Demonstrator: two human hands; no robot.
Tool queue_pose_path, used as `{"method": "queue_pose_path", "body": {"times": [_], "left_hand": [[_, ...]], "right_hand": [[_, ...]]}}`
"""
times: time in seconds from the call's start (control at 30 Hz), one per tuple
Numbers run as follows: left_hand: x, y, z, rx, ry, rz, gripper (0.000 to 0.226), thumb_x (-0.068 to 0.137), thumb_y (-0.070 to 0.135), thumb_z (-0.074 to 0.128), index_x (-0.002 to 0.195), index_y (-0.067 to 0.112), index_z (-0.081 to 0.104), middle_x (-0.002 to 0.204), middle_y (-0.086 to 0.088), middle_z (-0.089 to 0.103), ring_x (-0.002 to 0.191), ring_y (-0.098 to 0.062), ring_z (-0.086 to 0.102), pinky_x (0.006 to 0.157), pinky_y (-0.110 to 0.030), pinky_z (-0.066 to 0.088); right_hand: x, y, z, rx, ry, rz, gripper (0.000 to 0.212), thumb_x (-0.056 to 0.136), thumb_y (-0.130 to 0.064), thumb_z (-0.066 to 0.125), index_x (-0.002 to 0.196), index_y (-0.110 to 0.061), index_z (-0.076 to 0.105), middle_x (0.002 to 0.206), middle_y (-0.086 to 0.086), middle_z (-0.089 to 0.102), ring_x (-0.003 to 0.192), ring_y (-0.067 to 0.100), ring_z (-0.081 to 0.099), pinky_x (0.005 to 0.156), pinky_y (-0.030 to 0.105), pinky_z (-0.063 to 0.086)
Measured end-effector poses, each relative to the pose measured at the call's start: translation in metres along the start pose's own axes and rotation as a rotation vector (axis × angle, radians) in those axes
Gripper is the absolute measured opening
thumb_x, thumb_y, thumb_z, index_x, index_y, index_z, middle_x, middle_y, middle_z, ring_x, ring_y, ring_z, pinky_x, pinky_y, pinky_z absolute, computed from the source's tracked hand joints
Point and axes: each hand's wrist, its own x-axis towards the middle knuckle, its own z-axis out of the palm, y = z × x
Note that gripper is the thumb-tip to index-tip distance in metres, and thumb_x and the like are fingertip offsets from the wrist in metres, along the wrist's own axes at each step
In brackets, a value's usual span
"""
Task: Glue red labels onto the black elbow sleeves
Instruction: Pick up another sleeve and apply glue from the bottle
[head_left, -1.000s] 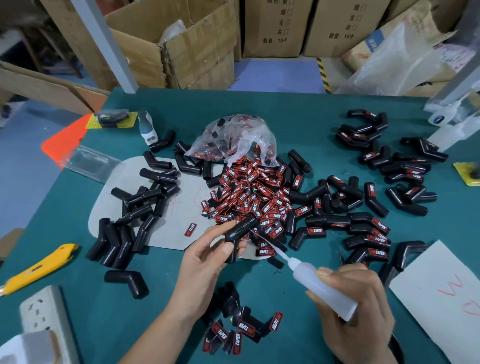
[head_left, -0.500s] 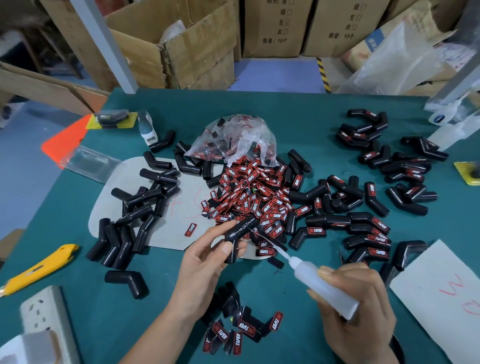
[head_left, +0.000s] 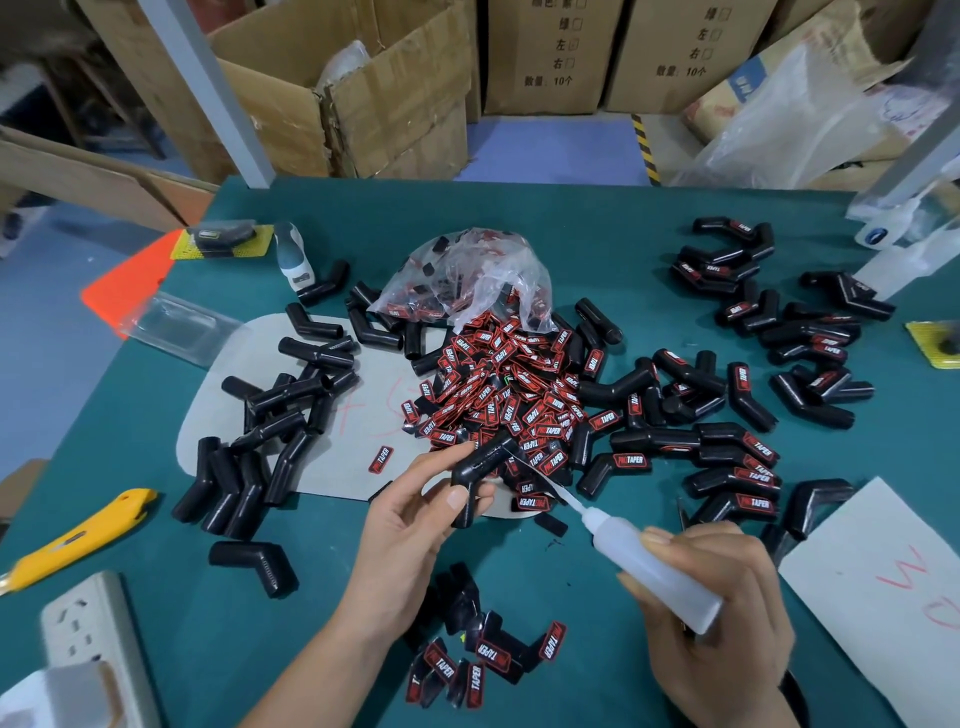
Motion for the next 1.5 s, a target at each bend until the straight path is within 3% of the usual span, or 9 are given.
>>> {"method": "queue_pose_path", "body": {"times": [0.13, 0.27, 0.5, 0.77, 1.1, 1.23, 1.43, 1.5], "left_hand": [[0.001, -0.001, -0.001, -0.004, 0.004, 0.007, 0.060, 0.080, 0.040, 0.092, 0.132, 0.017, 0.073, 0.125, -0.020, 0.071, 0.108, -0.035, 0.074, 0.097, -0.037, 0.058], [0.002, -0.003, -0.003, -0.003, 0.002, 0.010, 0.059, 0.082, 0.039, 0.091, 0.133, 0.016, 0.072, 0.126, -0.022, 0.070, 0.108, -0.036, 0.074, 0.097, -0.038, 0.058], [0.001, -0.002, -0.003, -0.005, -0.009, 0.013, 0.057, 0.085, 0.037, 0.089, 0.134, 0.016, 0.071, 0.125, -0.022, 0.071, 0.108, -0.035, 0.074, 0.097, -0.037, 0.058], [0.001, -0.001, -0.001, -0.016, -0.009, 0.021, 0.057, 0.084, 0.039, 0.089, 0.133, 0.016, 0.072, 0.125, -0.021, 0.071, 0.108, -0.035, 0.074, 0.097, -0.037, 0.057], [0.000, 0.002, 0.000, -0.067, -0.010, -0.025, 0.058, 0.084, 0.036, 0.089, 0.134, 0.016, 0.071, 0.117, -0.022, 0.075, 0.109, -0.030, 0.074, 0.096, -0.036, 0.058], [0.000, 0.002, 0.001, -0.085, -0.005, -0.024, 0.043, 0.091, 0.023, 0.080, 0.133, 0.014, 0.072, 0.115, -0.024, 0.075, 0.108, -0.030, 0.074, 0.095, -0.034, 0.059], [0.003, 0.001, 0.000, -0.112, 0.026, -0.058, 0.046, 0.087, 0.022, 0.078, 0.132, 0.014, 0.073, 0.112, -0.025, 0.074, 0.106, -0.031, 0.075, 0.093, -0.032, 0.060], [0.003, 0.001, 0.000, -0.130, 0.023, -0.075, 0.046, 0.087, 0.021, 0.078, 0.132, 0.013, 0.073, 0.112, -0.025, 0.074, 0.105, -0.029, 0.075, 0.091, -0.031, 0.060]], "right_hand": [[0.001, -0.003, 0.001, 0.007, -0.007, -0.013, 0.018, 0.103, -0.027, 0.065, 0.120, -0.023, 0.065, 0.101, -0.002, 0.056, 0.083, 0.013, 0.058, 0.077, 0.024, 0.048], [0.001, -0.002, 0.002, 0.005, 0.003, 0.005, 0.021, 0.103, -0.029, 0.065, 0.117, -0.013, 0.062, 0.100, -0.002, 0.056, 0.086, 0.009, 0.058, 0.077, 0.023, 0.047], [-0.001, -0.007, 0.006, 0.031, -0.034, 0.016, 0.018, 0.104, -0.029, 0.064, 0.114, -0.014, 0.064, 0.099, -0.002, 0.054, 0.081, 0.012, 0.055, 0.083, 0.017, 0.046], [-0.003, -0.005, 0.007, 0.045, -0.028, 0.026, 0.021, 0.104, -0.030, 0.064, 0.116, -0.014, 0.064, 0.102, -0.001, 0.055, 0.089, 0.008, 0.057, 0.086, 0.017, 0.046], [-0.004, -0.001, 0.005, 0.044, -0.026, 0.036, 0.022, 0.103, -0.031, 0.065, 0.118, -0.015, 0.063, 0.104, -0.005, 0.056, 0.092, 0.007, 0.059, 0.081, 0.022, 0.047], [-0.001, -0.002, 0.005, 0.049, -0.039, 0.036, 0.022, 0.104, -0.031, 0.064, 0.119, -0.016, 0.062, 0.104, -0.004, 0.056, 0.093, 0.007, 0.059, 0.082, 0.020, 0.047], [0.007, -0.003, 0.001, 0.117, 0.047, 0.124, 0.024, 0.104, -0.038, 0.063, 0.118, -0.019, 0.058, 0.108, -0.012, 0.059, 0.088, 0.013, 0.060, 0.077, 0.028, 0.047], [0.008, -0.004, 0.001, 0.117, 0.051, 0.153, 0.026, 0.104, -0.040, 0.063, 0.116, -0.017, 0.059, 0.105, -0.007, 0.060, 0.090, 0.012, 0.060, 0.078, 0.028, 0.047]]}}
